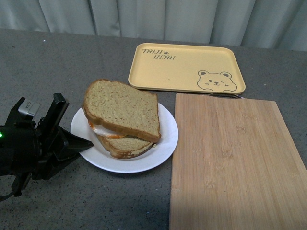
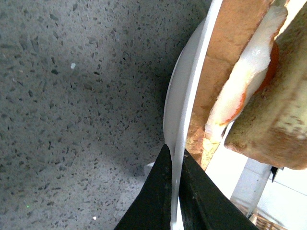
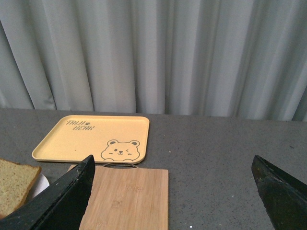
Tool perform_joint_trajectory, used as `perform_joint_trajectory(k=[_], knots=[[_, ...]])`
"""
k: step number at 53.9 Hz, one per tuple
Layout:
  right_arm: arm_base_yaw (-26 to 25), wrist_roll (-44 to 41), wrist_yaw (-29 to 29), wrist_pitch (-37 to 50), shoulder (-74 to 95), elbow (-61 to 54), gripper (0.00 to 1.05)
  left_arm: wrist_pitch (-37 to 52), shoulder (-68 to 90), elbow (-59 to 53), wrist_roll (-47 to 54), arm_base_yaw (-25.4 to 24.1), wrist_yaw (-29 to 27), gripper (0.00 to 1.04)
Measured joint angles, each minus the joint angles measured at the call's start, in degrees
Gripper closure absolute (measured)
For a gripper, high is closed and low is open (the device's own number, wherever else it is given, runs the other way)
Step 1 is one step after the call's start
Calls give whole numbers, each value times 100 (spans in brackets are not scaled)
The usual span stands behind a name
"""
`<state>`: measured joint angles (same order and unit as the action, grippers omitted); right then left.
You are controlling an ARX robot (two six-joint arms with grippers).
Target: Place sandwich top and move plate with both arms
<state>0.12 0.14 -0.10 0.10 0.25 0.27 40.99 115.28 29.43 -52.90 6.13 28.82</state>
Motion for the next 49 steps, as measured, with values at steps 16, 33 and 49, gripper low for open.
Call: perform_joint_trajectory(k=[16, 33, 49], knots=[[0, 0, -2, 0, 0, 0, 9, 651, -621, -190, -957, 188, 232, 101], [0, 0, 0, 0, 0, 0, 9, 706, -313, 957, -1797, 925, -234, 101], [0, 0, -2, 0, 0, 0, 9, 275, 1095, 3139, -2439, 1429, -645, 101]])
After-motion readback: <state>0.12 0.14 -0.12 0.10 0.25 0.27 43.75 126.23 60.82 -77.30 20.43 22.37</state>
